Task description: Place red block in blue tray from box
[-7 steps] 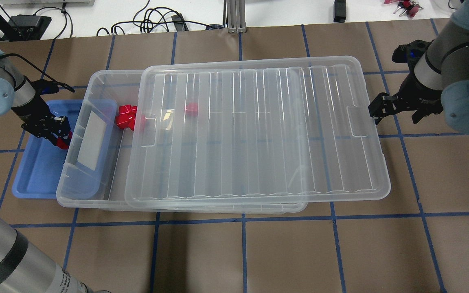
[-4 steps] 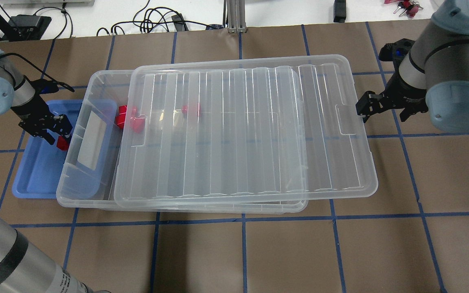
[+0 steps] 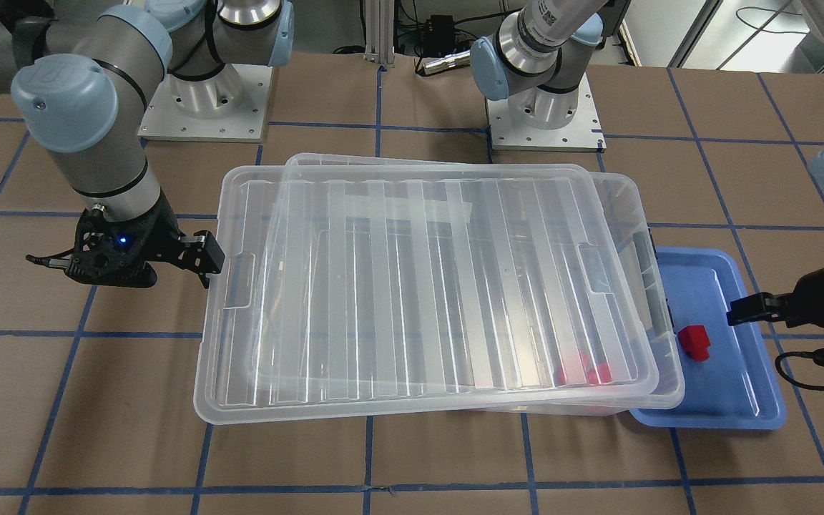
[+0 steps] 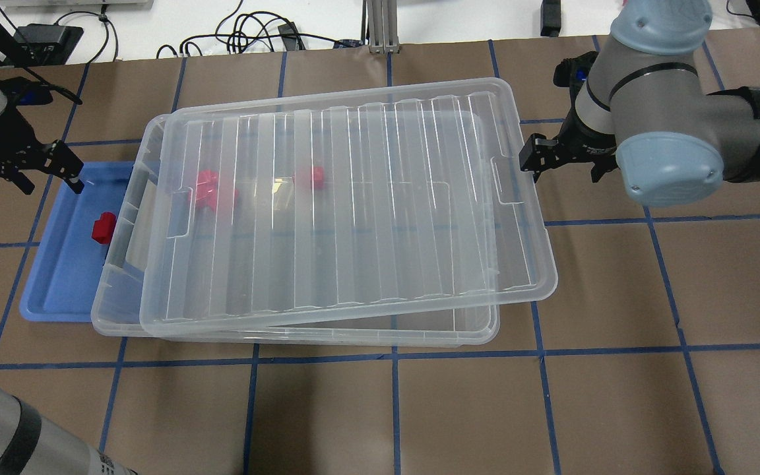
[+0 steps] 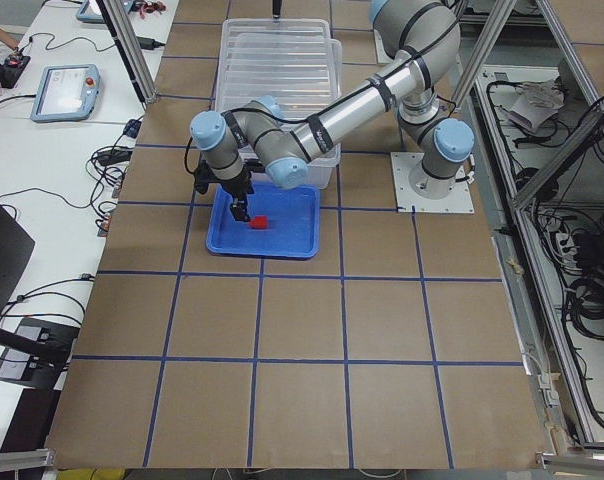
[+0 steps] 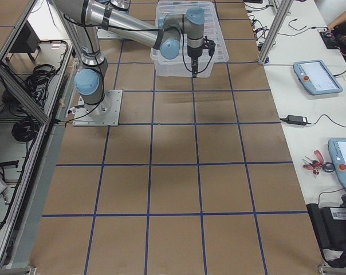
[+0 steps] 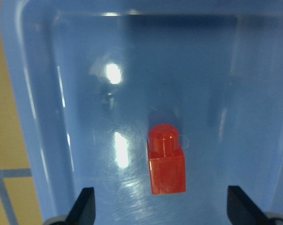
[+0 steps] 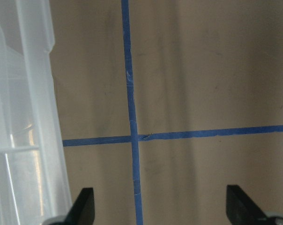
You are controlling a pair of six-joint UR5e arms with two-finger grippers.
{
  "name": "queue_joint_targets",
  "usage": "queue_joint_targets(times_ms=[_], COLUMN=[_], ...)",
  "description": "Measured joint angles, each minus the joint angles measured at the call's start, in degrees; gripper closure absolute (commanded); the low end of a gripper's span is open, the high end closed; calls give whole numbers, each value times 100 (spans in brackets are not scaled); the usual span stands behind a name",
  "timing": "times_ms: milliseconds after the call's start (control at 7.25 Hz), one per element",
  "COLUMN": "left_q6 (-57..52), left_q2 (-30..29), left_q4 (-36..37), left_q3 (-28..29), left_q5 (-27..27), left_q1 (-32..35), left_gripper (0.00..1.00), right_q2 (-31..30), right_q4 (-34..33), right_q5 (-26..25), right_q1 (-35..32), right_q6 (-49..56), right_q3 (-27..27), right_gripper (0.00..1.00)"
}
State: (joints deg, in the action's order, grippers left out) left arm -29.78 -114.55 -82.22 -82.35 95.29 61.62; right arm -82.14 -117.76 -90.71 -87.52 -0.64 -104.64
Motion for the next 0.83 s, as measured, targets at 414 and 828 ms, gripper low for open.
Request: queue_joint_targets(times_ms=[414, 828], left_q6=[547, 1283], left_q2=[612, 1134], left_q4=[-1444, -1847], left_q3=[883, 1106], left_q5=[-52, -67], left_q1=[352, 1079], left_gripper=[0, 0], right_q2=[78, 52], right_q4=[-12, 145], right_q5=[64, 10], right_q1=[-112, -120], right_q6=[-138, -108], right_q3=[143, 450], right_gripper=[0, 0])
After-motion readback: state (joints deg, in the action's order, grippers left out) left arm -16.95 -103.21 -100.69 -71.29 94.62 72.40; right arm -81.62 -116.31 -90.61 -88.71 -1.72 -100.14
